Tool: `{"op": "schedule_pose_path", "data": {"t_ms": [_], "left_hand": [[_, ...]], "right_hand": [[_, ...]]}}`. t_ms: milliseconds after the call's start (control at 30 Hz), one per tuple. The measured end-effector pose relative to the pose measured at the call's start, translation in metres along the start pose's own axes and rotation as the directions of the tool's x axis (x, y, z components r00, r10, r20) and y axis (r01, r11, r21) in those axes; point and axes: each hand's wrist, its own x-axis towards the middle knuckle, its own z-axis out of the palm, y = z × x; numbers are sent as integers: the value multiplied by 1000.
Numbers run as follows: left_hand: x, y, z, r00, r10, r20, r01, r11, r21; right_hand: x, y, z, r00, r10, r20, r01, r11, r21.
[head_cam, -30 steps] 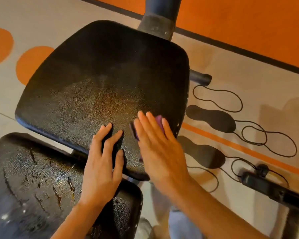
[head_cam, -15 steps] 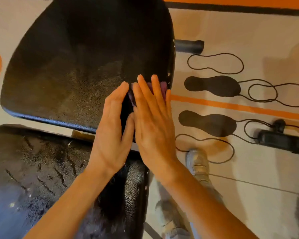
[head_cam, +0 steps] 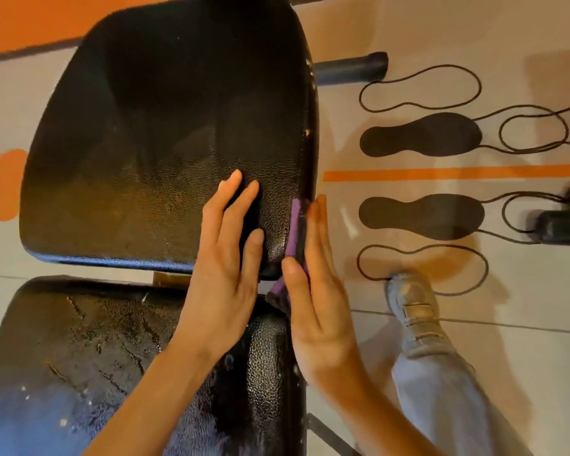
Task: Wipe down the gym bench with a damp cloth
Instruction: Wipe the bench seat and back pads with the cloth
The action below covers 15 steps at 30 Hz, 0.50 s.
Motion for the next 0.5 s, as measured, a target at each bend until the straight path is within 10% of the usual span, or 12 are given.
{"op": "schedule_pose_path", "data": {"t_ms": [500], "left_hand": [[0, 4, 1, 1000, -5, -1, 5, 998, 69]], "right_hand": [[97, -1, -13, 978, 171, -122, -159, 982, 104]]}}
